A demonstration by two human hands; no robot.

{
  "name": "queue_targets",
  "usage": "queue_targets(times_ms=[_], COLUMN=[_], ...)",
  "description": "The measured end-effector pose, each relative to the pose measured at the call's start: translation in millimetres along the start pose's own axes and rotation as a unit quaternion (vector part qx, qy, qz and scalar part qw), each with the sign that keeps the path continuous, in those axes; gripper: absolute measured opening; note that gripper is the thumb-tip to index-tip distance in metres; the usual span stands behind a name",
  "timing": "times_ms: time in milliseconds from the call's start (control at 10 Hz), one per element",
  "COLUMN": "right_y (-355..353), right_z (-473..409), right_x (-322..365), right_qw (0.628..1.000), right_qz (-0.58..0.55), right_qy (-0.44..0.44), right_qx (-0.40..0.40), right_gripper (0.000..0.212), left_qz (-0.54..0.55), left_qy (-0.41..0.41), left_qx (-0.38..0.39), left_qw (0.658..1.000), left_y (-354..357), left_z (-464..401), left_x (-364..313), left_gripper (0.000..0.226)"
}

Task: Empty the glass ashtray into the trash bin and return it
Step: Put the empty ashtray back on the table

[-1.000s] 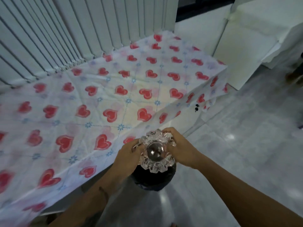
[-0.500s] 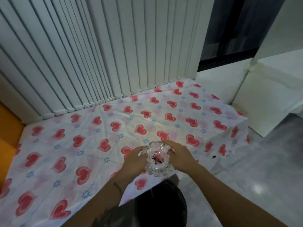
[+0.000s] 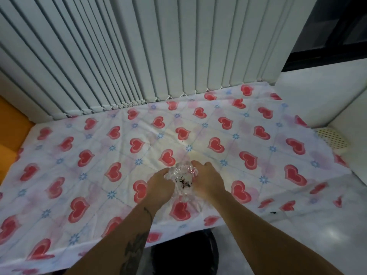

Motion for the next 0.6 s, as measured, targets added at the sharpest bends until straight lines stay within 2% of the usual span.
queue_targets(times_ms=[200, 400, 500, 600], right_y=[3, 0, -5, -17], right_z=[-8, -4, 0, 12], right_x=[-1, 4, 1, 4], right_qw=[0.999, 0.998, 0.999, 0.999], right_qz=[0.04, 0.052, 0.014, 0.0], right_qy=[-0.027, -0.03, 0.005, 0.006], right_qx=[-0.002, 0.008, 0.029, 0.044], right_gripper=[0.063, 0.058, 0.064, 0.071], left_qz=[-0.015, -0.045, -0.056, -0.113], left_qy=[0.004, 0.041, 0.054, 0.1], left_qx=[-0.027, -0.032, -0.02, -0.012], left_qw=[1.0, 0.998, 0.997, 0.989], left_y=[5, 3, -1, -13], left_z=[-5, 1, 7, 18], left_x=[2, -2, -2, -3], left_gripper=[0.059, 0.043, 0.051, 0.051])
Point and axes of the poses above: each hand's wrist, its own z-axis away from the middle knuckle, its own y-axis out of the palm, x = y × z, the point moved 9 cm from there along -z, towards the middle knuckle, and after that the axes turned 7 degrees about -x, right-handed, at the moved point
